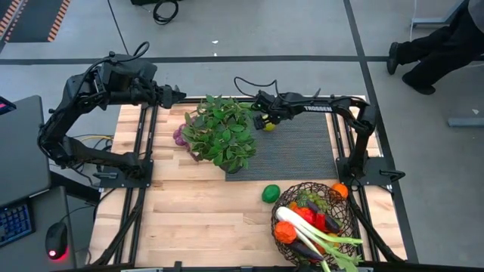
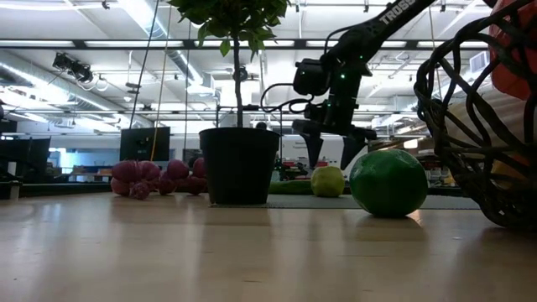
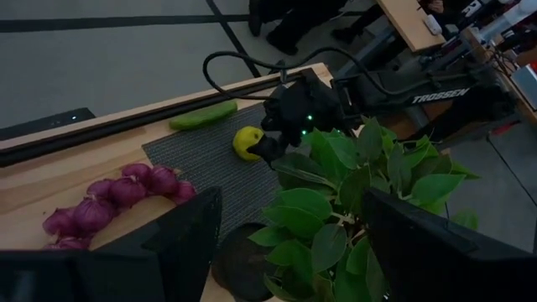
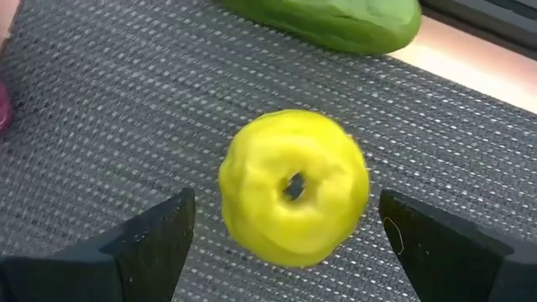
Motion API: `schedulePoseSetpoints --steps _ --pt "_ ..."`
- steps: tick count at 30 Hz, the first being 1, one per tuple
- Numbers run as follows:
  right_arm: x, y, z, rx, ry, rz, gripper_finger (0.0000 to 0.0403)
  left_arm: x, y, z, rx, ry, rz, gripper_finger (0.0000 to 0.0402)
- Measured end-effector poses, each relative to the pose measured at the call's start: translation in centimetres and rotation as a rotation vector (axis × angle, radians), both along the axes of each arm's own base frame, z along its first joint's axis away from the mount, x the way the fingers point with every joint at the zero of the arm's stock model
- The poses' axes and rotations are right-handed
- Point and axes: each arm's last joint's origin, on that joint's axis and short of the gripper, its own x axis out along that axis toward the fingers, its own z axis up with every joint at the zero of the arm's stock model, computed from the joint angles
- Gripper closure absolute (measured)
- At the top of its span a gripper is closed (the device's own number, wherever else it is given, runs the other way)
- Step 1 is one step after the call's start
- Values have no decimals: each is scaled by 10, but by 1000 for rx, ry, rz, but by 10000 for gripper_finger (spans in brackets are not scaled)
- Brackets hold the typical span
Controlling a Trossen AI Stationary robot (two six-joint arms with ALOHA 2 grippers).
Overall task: Build produce basket
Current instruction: Put the yellow lemon into the brown wire basket
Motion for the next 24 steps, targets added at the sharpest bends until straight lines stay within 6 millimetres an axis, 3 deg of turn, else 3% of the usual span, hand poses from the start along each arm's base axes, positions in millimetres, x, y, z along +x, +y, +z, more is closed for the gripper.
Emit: schedulePoseSetpoints --steps 4,10,24 --pt "3 4 -3 -5 6 31 25 0 0 0 0 0 0 113" --pt "3 10 -27 29 106 21 28 0 0 0 2 -1 -2 113" --pt "8 7 -26 -43 72 -17 31 -1 -1 -1 -7 17 -2 113"
